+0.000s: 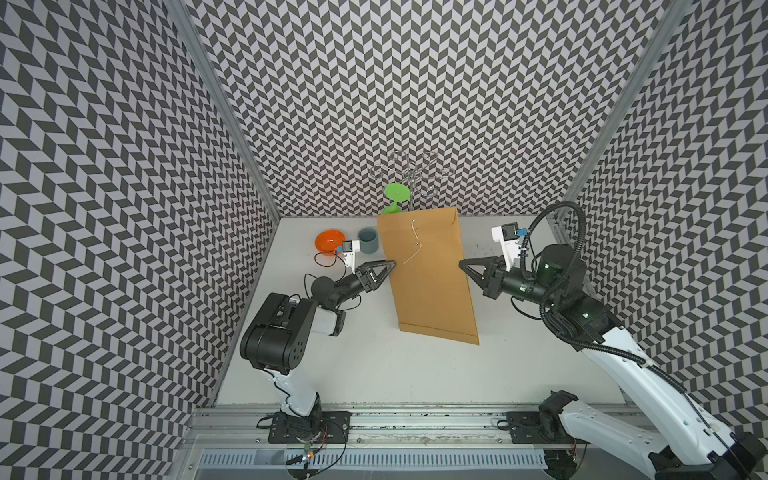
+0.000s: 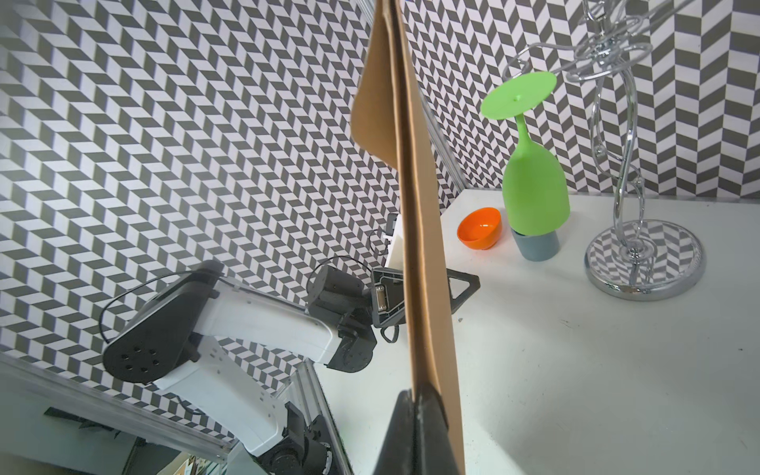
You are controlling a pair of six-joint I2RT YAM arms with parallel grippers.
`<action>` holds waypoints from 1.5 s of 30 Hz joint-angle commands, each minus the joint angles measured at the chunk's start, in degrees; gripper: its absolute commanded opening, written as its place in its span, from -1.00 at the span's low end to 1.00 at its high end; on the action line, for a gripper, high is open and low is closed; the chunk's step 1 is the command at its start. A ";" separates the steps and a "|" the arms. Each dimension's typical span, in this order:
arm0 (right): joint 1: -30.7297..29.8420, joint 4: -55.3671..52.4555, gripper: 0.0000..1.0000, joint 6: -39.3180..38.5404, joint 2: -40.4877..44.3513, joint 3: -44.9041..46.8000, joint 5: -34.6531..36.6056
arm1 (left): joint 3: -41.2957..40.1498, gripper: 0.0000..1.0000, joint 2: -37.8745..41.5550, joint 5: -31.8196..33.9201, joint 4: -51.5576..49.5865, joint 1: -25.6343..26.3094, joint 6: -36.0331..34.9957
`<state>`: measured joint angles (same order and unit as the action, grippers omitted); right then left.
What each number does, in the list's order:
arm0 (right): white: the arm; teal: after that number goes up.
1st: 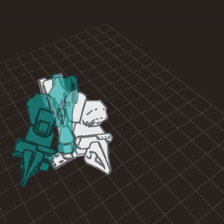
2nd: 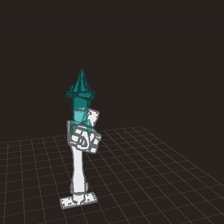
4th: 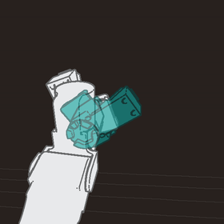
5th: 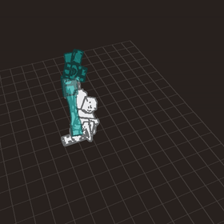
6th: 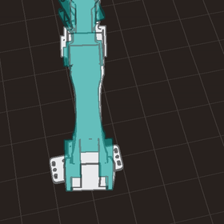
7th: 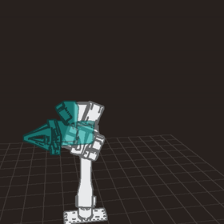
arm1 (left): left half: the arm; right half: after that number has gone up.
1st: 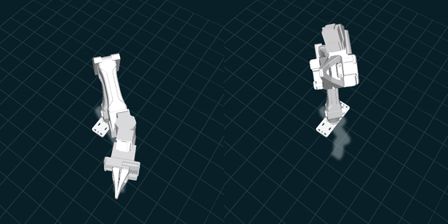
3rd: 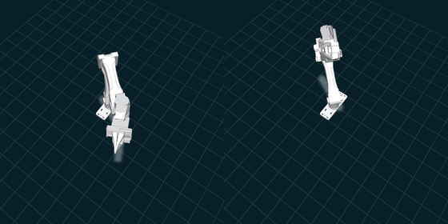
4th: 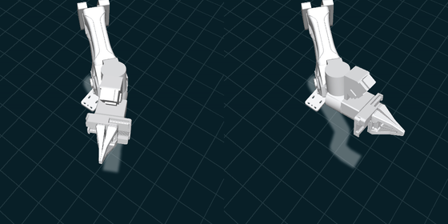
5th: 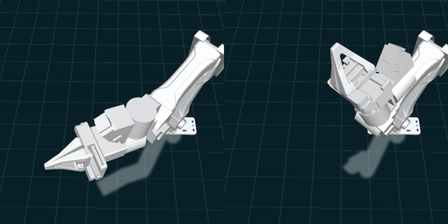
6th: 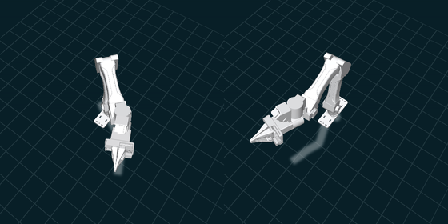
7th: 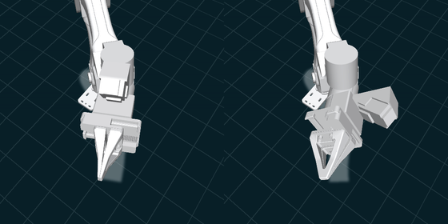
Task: Open the file bag
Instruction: Pick up the file bag from the center of the board.
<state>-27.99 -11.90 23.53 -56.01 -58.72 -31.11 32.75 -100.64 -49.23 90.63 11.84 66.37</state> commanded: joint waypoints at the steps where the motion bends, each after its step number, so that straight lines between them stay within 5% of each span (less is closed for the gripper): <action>1: 0.12 4.36 -1.00 0.81 1.91 -1.76 -2.16 | 2.66 0.84 0.49 -1.68 15.46 -0.56 0.07; 7: 0.06 4.48 -1.00 1.34 2.21 -2.18 -2.31 | 11.14 0.79 0.55 -7.41 15.50 5.55 2.15; 11: 0.13 3.63 -1.00 1.12 2.13 -2.83 -1.35 | 11.93 0.68 1.42 -6.27 15.59 5.11 2.86; 13: 0.18 3.12 -1.00 0.80 2.09 -2.89 -0.61 | 12.41 0.45 1.57 -6.23 15.62 4.45 3.94; 18: 1.50 2.75 -1.00 0.85 0.93 -2.12 0.32 | 10.83 -0.55 2.37 -5.49 15.61 3.31 7.11; 28: 3.16 2.26 -1.00 1.24 -2.18 0.69 4.79 | 3.59 -0.93 8.26 -3.02 15.50 3.02 8.07; 29: 3.15 0.44 -0.89 0.77 -2.87 0.56 8.05 | 2.54 -1.00 9.23 -2.46 15.42 3.07 8.07; 32: 3.16 -5.15 -0.02 -0.19 -4.01 0.48 21.31 | -1.89 -1.00 12.26 0.27 14.43 3.18 6.76; 35: 3.12 -8.93 0.38 0.82 -3.29 1.55 32.35 | -6.96 -1.00 17.16 2.67 4.04 4.59 -0.23; 39: 1.95 -9.46 0.45 5.47 0.31 5.45 37.29 | -9.68 -1.00 29.27 14.38 -27.14 12.92 -21.50; 42: -1.78 -6.09 0.44 9.73 2.10 9.44 32.65 | -7.64 -1.00 36.61 30.99 -45.53 21.74 -36.43; 45: -6.41 -0.36 0.37 13.23 2.76 13.40 25.90 | -9.32 -1.00 38.51 35.38 -45.32 23.50 -37.08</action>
<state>-31.29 -18.90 31.35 -54.30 -47.79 -0.62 23.57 -63.79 -25.91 56.07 34.26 39.77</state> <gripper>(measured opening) 0.695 0.059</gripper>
